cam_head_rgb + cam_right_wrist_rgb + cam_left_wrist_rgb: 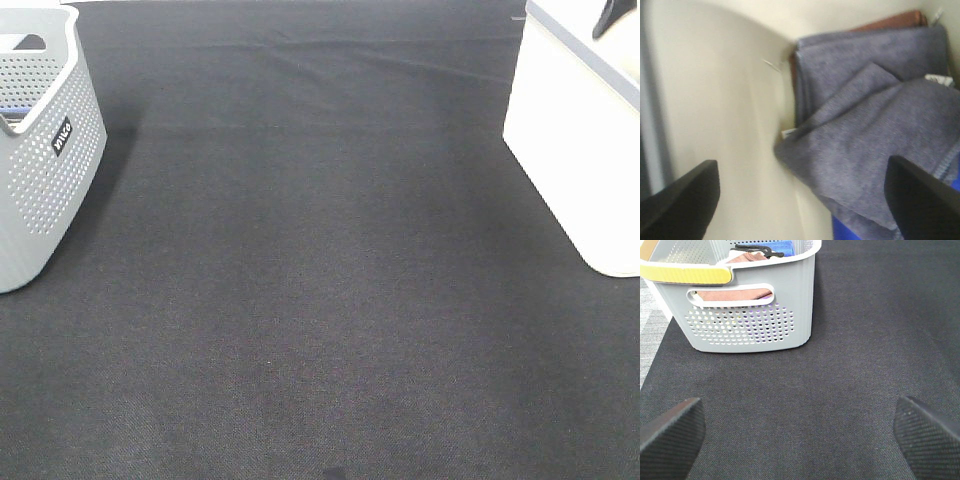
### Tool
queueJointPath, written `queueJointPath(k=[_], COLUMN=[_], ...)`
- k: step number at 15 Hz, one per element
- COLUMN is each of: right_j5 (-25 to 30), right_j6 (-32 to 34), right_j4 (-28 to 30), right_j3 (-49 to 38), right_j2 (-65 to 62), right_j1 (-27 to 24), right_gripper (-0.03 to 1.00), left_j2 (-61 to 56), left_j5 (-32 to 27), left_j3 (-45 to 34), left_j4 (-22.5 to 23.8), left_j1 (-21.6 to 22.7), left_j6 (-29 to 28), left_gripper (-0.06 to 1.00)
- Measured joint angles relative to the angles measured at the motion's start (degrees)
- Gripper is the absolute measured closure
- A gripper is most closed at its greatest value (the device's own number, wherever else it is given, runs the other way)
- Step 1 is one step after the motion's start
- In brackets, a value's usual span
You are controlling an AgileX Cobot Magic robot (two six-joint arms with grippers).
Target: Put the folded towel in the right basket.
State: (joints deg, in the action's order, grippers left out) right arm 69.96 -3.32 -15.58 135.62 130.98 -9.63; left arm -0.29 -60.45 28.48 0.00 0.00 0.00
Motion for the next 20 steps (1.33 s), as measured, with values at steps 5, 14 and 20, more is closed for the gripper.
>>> queueJointPath(k=[5,14,20], right_j5=[0.0,-0.06,-0.4], right_j6=[-1.66,0.23,0.34], right_j4=[-0.8,4.81,5.56], right_j3=[0.0,-21.03,-63.88], right_j2=[-7.05,-26.64,-50.31], right_j1=[7.91,15.18,15.18], right_gripper=[0.13,0.13,0.13], left_j2=[0.0,0.0,0.0], left_j5=[0.0,0.0,0.0], left_j3=[0.0,0.0,0.0], left_j4=[0.0,0.0,0.0], left_j1=[0.0,0.0,0.0], left_j6=[0.0,0.0,0.0], left_gripper=[-0.03,-0.03,-0.03])
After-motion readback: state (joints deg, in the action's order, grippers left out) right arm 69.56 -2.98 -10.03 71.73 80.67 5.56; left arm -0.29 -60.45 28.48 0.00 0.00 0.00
